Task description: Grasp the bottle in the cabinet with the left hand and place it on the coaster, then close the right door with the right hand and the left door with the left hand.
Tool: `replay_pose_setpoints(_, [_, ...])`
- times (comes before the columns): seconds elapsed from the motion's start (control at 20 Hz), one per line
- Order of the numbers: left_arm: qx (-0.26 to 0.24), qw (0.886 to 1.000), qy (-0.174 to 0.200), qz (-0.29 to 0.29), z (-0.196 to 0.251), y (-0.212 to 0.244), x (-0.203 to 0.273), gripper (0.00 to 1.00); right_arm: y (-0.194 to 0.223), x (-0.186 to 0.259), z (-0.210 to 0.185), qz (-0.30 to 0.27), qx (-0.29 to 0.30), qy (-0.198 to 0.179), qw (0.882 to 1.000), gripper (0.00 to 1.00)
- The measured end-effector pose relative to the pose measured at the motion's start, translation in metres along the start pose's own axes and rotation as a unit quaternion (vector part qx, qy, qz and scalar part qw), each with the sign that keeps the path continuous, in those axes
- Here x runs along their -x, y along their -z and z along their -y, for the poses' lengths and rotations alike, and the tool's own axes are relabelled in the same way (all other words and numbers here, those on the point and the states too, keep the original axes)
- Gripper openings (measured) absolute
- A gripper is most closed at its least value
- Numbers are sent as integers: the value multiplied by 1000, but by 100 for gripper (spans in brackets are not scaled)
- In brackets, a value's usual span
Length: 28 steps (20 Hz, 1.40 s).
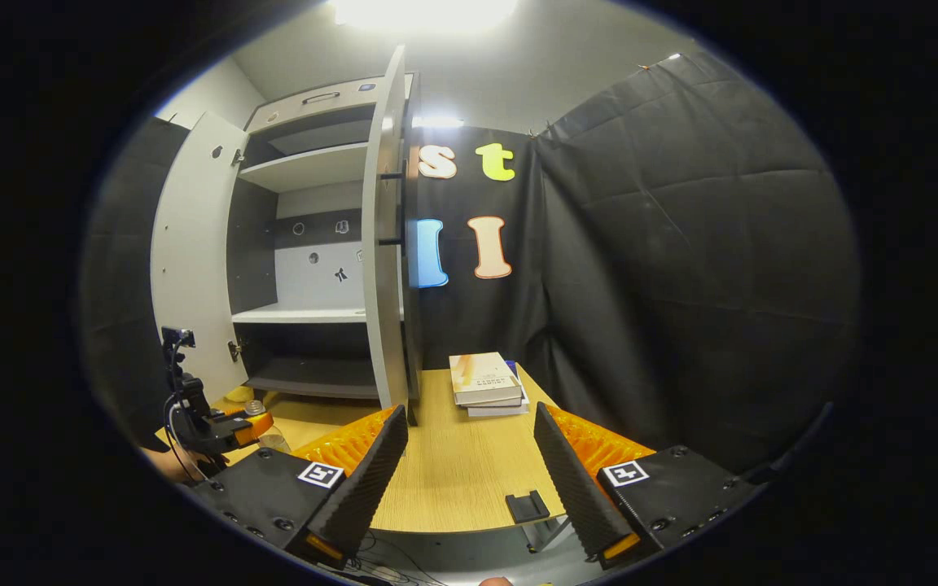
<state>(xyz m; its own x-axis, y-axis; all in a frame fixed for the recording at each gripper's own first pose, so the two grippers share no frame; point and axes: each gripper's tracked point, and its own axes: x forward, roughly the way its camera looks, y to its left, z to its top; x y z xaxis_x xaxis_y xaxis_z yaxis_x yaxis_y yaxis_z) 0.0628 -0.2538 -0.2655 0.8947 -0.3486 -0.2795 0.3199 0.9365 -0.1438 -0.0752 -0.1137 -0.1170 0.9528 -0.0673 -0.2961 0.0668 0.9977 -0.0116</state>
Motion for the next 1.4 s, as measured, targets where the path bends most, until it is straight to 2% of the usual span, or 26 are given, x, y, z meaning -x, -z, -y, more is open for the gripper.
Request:
replay_pose_setpoints(0.05, [0,1000,-2,0,0,0,3,51,-1,-1,0,2,-2,-1,1000,99])
replay_pose_setpoints(0.15, [-2,1000,-7,-1,2,-2,7,67,-2,-3,1,3,-7,-4,1000,99])
replay_pose_setpoints(0.2, [-5,1000,-11,0,2,-3,8,72,-4,-4,1,3,-11,-7,1000,99])
replay_pose_setpoints(0.25, [-8,1000,-13,2,3,-7,11,85,-5,-7,0,3,-14,-12,1000,99])
replay_pose_setpoints(0.3, [-11,1000,-15,4,4,-12,14,91,-7,-8,0,3,-17,-15,1000,96])
replay_pose_setpoints(0.4, [-10,1000,-21,8,6,-24,21,90,-16,-12,0,9,-18,-21,1000,99])
replay_pose_setpoints(0.5, [-8,999,-26,17,9,-42,31,90,-28,-17,3,17,-16,-25,999,96])
replay_pose_setpoints(0.65, [-12,999,-32,37,9,-76,53,90,-49,-27,8,28,-16,-30,999,96])
replay_pose_setpoints(0.7, [-15,998,-38,42,7,-86,60,90,-58,-31,10,34,-19,-31,999,99])
replay_pose_setpoints(0.9, [-4,997,-57,56,-6,-122,92,90,-93,-52,14,55,-28,-32,998,99])
replay_pose_setpoints(1.0, [-1,995,-69,66,-18,-138,110,89,-106,-67,20,65,-19,-22,997,96])
replay_pose_setpoints(1.05, [-1,995,-77,70,-26,-146,119,90,-110,-74,23,67,-18,-18,997,99])
replay_pose_setpoints(1.4, [10,987,-138,80,-101,-195,170,90,-146,-120,13,52,-23,1,998,99])
